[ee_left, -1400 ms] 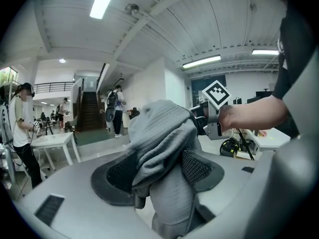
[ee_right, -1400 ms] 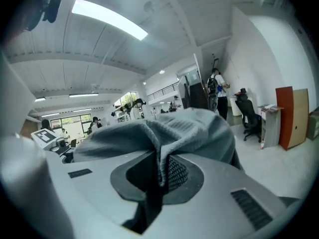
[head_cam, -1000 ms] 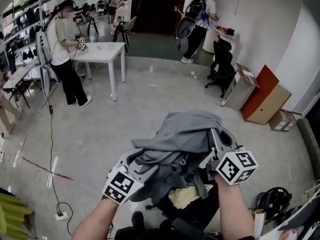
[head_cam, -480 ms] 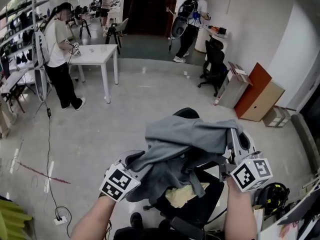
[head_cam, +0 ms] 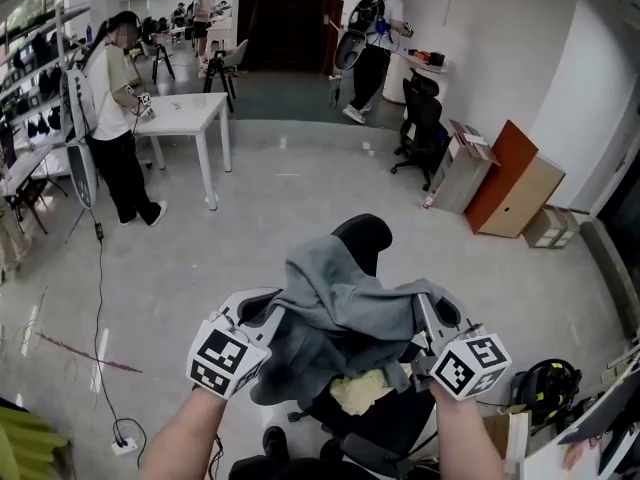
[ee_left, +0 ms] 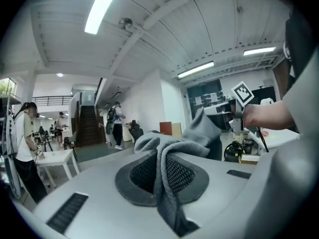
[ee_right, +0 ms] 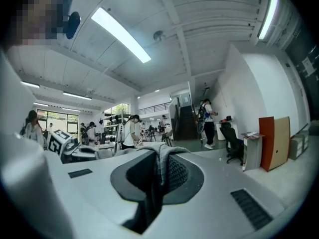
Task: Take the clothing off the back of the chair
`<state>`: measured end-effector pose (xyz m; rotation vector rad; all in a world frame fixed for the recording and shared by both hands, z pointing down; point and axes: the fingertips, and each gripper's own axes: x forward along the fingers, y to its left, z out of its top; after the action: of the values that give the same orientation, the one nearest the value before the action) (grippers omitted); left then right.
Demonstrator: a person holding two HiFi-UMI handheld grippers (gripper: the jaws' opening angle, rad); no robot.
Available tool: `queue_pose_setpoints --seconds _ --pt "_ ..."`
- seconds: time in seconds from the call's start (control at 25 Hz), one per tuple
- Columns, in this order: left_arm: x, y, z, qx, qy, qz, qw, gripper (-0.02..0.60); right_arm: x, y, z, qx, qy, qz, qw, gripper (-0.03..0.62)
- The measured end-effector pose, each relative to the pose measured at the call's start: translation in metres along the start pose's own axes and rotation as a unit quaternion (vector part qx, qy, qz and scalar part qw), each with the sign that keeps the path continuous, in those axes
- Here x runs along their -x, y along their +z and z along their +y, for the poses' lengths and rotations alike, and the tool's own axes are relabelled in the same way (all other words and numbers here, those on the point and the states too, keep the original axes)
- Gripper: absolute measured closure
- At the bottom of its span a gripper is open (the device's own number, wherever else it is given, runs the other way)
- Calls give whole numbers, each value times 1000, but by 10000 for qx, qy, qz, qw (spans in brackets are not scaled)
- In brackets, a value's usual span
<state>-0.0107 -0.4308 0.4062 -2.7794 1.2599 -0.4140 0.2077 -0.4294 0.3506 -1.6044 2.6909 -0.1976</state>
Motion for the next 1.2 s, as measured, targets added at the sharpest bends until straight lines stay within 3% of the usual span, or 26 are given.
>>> queue_pose_setpoints --seconds 0.16,0.28,0.44,0.56,0.64,0.8,0.88,1.2 --pt "2 30 2 -191 6 -357 9992 561 -12 -31 32 39 547 444 9975 552" --pt "2 38 6 -86 -14 -471 9989 561 -24 -54 64 82 1099 706 9914 454" --pt "3 37 11 48 -72 -506 9987 561 -45 -93 110 -9 1862 1208 9751 244" --pt "3 36 11 84 -172 -514 9985 561 -57 -126 132 246 2006 1570 9667 172" --pt "3 33 10 82 -277 -517 9982 561 -63 -148 138 594 1837 1826 9640 145" --pt "4 22 8 1 -562 -468 9973 561 -72 -166 135 804 1346 1912 9689 152" --pt "4 11 8 -122 -697 -408 9967 560 -70 -166 138 702 1317 1823 9719 275" --pt "-1 -20 9 76 -1019 -297 9943 526 -38 -156 138 705 1070 1647 9780 431"
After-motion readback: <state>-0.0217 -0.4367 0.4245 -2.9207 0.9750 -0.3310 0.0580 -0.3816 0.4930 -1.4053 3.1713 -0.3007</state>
